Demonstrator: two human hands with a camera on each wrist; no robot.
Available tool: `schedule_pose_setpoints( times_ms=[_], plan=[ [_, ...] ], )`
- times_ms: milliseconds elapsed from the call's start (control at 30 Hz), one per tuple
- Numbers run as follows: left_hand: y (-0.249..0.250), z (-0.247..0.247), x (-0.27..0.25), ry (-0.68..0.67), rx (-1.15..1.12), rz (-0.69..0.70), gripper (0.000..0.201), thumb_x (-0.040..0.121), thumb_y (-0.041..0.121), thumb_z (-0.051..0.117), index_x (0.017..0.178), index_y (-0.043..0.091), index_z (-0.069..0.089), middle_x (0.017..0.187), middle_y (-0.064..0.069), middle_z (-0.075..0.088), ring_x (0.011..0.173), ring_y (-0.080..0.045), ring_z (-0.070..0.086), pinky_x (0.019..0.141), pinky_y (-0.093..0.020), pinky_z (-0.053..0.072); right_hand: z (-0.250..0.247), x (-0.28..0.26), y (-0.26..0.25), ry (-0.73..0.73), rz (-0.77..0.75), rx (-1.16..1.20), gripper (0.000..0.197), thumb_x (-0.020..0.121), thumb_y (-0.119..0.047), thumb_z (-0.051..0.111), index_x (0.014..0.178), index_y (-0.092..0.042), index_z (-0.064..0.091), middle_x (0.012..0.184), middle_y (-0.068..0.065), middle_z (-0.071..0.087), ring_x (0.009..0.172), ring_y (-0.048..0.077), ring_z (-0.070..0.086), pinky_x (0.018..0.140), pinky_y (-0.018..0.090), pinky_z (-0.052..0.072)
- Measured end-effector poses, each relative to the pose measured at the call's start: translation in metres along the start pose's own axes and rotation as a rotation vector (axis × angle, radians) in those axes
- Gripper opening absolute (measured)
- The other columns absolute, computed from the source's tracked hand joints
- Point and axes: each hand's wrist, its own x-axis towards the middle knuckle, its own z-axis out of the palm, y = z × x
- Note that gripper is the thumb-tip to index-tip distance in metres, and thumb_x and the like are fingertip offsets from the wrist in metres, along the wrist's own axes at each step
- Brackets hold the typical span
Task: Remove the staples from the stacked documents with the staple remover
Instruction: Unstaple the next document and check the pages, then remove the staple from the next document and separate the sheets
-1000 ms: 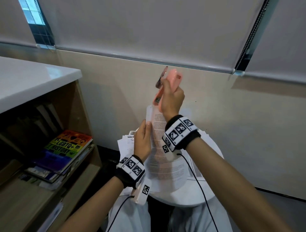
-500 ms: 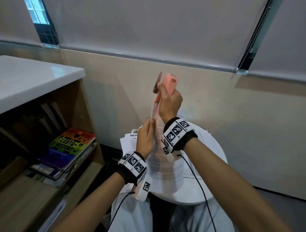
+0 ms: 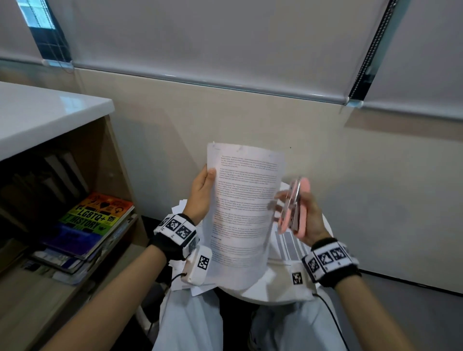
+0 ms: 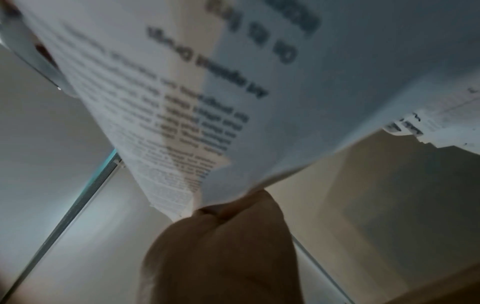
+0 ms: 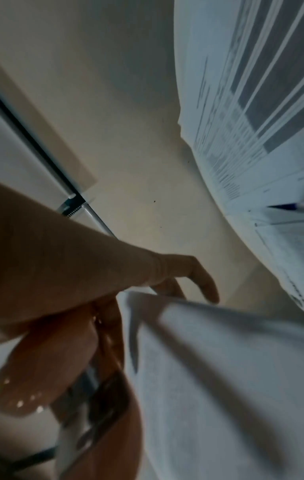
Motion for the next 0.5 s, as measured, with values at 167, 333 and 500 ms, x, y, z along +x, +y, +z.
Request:
schedule_pose_setpoints(
  times_ms=[167,333,500],
  plan=[
    [-0.023,0.001,0.004,0.102,0.072,-0.085,0.018,0.102,0.020,0.038,0.101,0.014,0.055,0.092,0.005,0.065,0.080,-0.001,0.064,0.070,-0.018,0.051,-0.011,-0.022,0.018,0.060,0.243,-0.271,0.027,0.080,-0.033,0.062,0.088,-0.010,0.073,0.089,0.009,0.069,0.075,0.022,0.065,0.059,0.026,0.050],
    [-0.063,-0.010,-0.003,0.028,0.275,-0.368,0.038,0.086,0.000,0.060,0.113,0.019,0.040,0.100,-0.006,0.059,0.071,-0.019,0.059,0.055,-0.025,0.048,-0.056,-0.001,0.009,0.387,0.282,-0.684,0.019,0.086,-0.025,0.067,0.076,-0.008,0.064,0.068,0.011,0.060,0.056,0.023,0.057,0.057,0.030,0.045],
    [-0.114,-0.038,-0.023,0.036,0.908,-0.632,0.069,0.071,0.025,0.079,0.125,0.002,0.042,0.130,-0.016,0.042,0.122,-0.034,0.040,0.096,-0.038,0.037,-0.108,0.036,-0.001,0.520,0.353,-0.805,0.019,0.084,-0.017,0.066,0.070,-0.006,0.061,0.068,0.009,0.059,0.056,0.022,0.052,0.053,0.027,0.040]
  ],
)
